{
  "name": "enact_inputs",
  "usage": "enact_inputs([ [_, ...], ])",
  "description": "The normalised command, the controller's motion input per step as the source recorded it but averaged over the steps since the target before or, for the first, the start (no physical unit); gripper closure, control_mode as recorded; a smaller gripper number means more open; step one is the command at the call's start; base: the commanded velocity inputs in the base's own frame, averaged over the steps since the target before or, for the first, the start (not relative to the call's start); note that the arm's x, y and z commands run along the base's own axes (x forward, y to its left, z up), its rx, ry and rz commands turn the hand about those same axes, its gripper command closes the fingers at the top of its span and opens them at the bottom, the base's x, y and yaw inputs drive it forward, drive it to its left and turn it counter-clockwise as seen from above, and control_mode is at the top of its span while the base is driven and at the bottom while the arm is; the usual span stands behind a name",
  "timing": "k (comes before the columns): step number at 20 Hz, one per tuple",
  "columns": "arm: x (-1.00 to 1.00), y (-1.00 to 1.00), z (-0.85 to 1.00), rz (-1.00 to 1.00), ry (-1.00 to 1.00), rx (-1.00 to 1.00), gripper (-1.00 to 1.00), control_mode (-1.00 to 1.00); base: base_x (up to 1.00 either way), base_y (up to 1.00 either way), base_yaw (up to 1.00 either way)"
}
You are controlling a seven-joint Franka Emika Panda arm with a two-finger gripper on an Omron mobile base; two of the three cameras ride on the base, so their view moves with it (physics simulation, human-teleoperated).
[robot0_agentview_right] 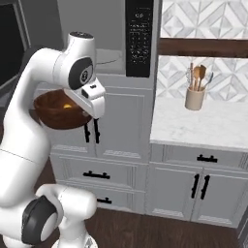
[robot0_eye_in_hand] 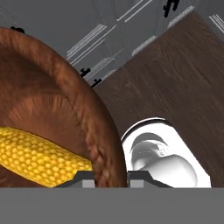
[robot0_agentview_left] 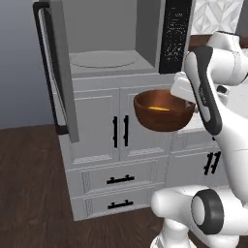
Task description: Pick the corn from the sink and place it in the bowl. Then pick the bowl and place it in the microwave. Then close the microwave door and press the start button.
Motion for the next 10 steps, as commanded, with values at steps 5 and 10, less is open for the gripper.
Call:
enact_inputs([
  [5, 0.00, 0.00, 0.00, 0.00, 0.00, 0.00, 1.00, 1.00, 0.32, 0.00, 0.23],
  [10, 0.00, 0.00, 0.00, 0.00, 0.00, 0.00, 1.00, 1.00, 0.67, 0.00, 0.06],
])
